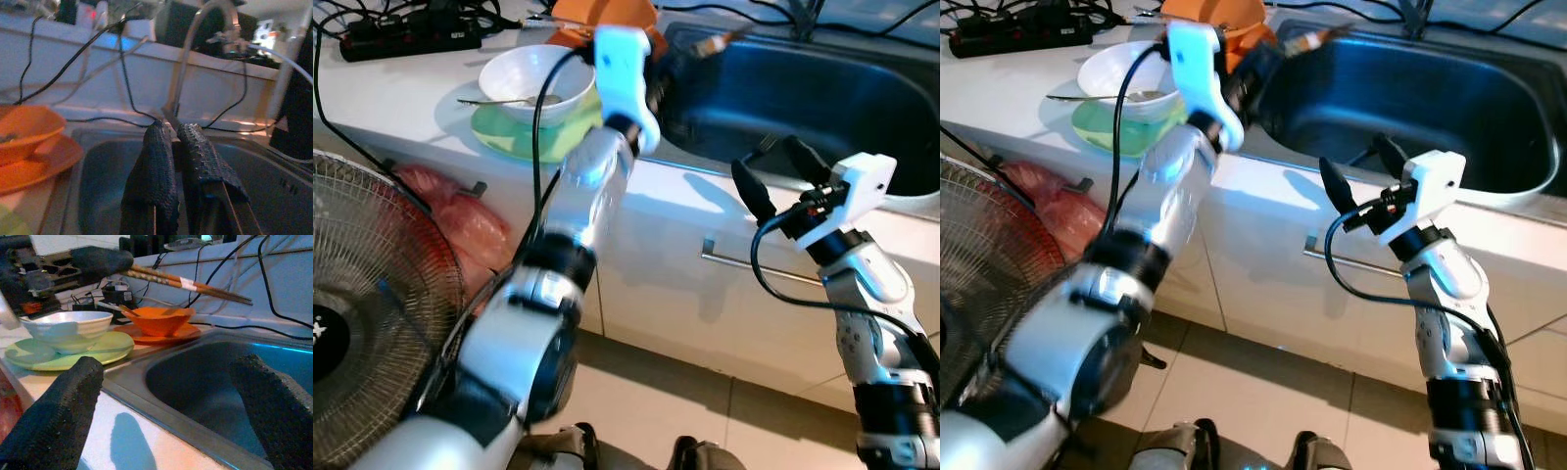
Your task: Kitchen organization
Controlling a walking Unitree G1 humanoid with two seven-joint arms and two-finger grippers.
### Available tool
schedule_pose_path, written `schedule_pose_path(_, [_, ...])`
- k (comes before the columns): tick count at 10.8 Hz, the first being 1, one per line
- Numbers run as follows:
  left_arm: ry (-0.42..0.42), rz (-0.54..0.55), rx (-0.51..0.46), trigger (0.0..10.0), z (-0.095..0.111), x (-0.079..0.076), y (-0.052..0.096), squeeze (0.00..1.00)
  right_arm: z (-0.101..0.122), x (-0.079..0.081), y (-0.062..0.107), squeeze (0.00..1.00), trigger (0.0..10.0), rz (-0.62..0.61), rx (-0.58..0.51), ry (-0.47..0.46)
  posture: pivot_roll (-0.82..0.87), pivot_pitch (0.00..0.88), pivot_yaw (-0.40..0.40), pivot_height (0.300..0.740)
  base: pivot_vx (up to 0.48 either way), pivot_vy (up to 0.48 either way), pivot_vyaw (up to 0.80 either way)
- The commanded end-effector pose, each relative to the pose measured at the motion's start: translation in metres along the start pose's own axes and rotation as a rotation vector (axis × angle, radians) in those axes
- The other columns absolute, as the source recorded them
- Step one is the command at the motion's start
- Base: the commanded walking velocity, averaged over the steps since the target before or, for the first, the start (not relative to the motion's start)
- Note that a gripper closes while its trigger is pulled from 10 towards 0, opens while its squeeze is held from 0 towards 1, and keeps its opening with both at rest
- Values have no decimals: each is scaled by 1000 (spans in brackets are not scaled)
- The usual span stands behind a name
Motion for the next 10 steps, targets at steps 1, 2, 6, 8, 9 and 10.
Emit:
schedule_pose_path(1, [39,22,24,10000,-3,0,-4,0,3,1,5,0,10000,5,-3,-1,-49,196,57,740,0,0,0])
schedule_pose_path(2, [69,30,55,10000,-8,1,-6,0,5,3,7,0,10000,8,-3,0,-56,201,60,740,0,0,0])
schedule_pose_path(6, [166,76,195,10000,-35,4,-2,0,13,13,14,0,10000,30,-13,-13,-81,220,71,740,0,0,0])
schedule_pose_path(8, [221,109,212,10000,-42,5,-1,0,19,24,15,0,10000,60,-26,-34,-87,230,68,740,0,0,0])
schedule_pose_path(9, [226,110,214,10000,-43,5,-1,145,21,27,15,0,10000,71,-29,-38,-87,234,66,740,0,0,0])
schedule_pose_path(10, [225,111,221,10000,-44,4,-1,773,23,29,15,0,10000,80,-31,-43,-90,241,64,740,0,0,0])
Point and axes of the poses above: a point about 5 cm out from each wrist's last joint towards the gripper, its own y axis pointing back from the gripper into the wrist, its own z axis along the axis of the wrist's last joint, x = y × z, the point moved 3 cm from there along -y, pointing out of the wrist towards the gripper, and after that the axes turned 11 degrees about y, right-handed, at the moved point
